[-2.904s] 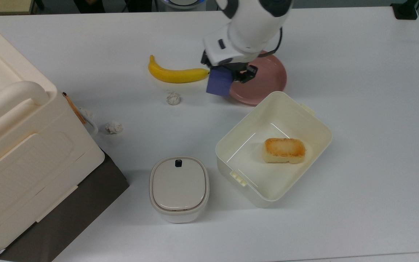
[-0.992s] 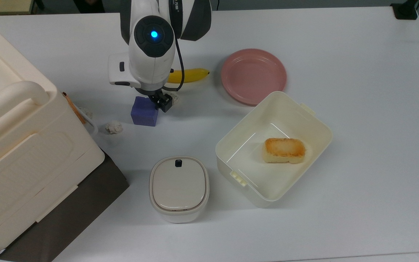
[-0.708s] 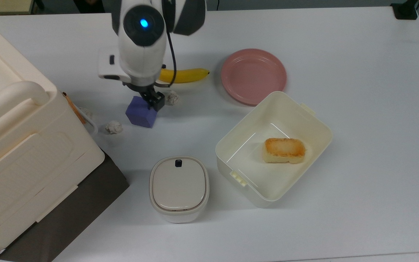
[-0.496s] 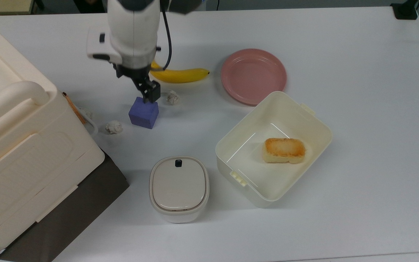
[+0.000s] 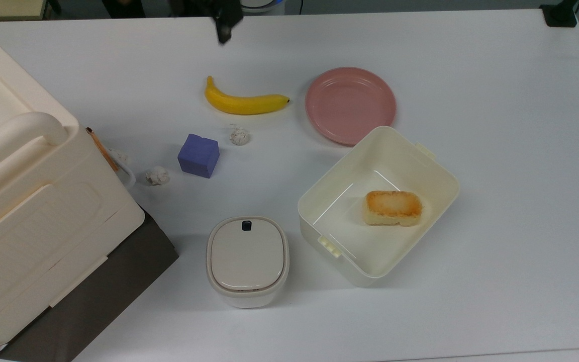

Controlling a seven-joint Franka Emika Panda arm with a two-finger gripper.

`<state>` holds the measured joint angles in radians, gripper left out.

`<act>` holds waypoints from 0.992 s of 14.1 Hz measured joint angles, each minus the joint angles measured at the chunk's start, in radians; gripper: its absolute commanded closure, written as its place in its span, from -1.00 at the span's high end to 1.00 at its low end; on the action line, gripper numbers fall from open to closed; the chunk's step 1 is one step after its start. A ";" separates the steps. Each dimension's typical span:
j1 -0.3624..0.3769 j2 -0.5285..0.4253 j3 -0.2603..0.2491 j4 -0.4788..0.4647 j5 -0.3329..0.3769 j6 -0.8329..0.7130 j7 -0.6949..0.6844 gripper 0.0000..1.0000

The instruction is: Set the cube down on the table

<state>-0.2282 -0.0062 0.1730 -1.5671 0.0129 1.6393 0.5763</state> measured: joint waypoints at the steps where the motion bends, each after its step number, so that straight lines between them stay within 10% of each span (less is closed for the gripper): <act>1: 0.049 -0.032 -0.038 0.001 0.010 -0.026 -0.020 1.00; 4: 0.231 -0.106 -0.178 0.005 0.016 -0.118 -0.132 1.00; 8: 0.245 -0.112 -0.311 0.057 0.101 -0.178 -0.271 1.00; 14: 0.242 -0.022 -0.325 0.047 0.092 -0.042 -0.276 1.00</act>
<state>0.0140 -0.0279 -0.1524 -1.5201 0.1053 1.5978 0.3005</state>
